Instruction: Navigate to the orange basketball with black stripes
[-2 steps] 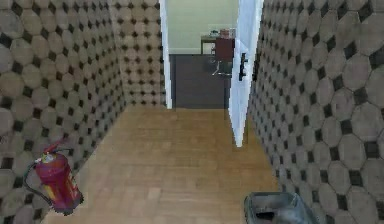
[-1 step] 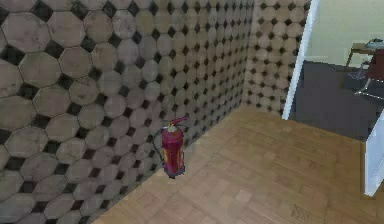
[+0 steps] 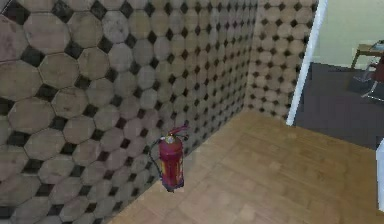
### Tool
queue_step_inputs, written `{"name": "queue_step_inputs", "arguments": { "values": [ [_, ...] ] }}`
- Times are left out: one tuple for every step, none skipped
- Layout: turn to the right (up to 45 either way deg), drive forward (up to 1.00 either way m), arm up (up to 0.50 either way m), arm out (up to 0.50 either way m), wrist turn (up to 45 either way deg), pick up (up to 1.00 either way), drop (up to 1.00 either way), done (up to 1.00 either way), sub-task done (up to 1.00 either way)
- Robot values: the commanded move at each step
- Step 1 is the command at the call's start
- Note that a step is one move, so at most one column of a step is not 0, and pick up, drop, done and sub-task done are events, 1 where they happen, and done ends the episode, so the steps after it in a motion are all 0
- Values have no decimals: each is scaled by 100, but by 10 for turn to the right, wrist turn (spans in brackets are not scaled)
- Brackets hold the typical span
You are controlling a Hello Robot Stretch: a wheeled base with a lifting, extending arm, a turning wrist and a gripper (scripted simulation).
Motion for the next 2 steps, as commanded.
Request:
{"name": "queue_step_inputs", "arguments": {
  "values": [
    [390, 0, 0, 0, 0, 0, 0, 0, 0],
    [0, 100, 0, 0, 0, 0, 0, 0, 0]
  ]
}}
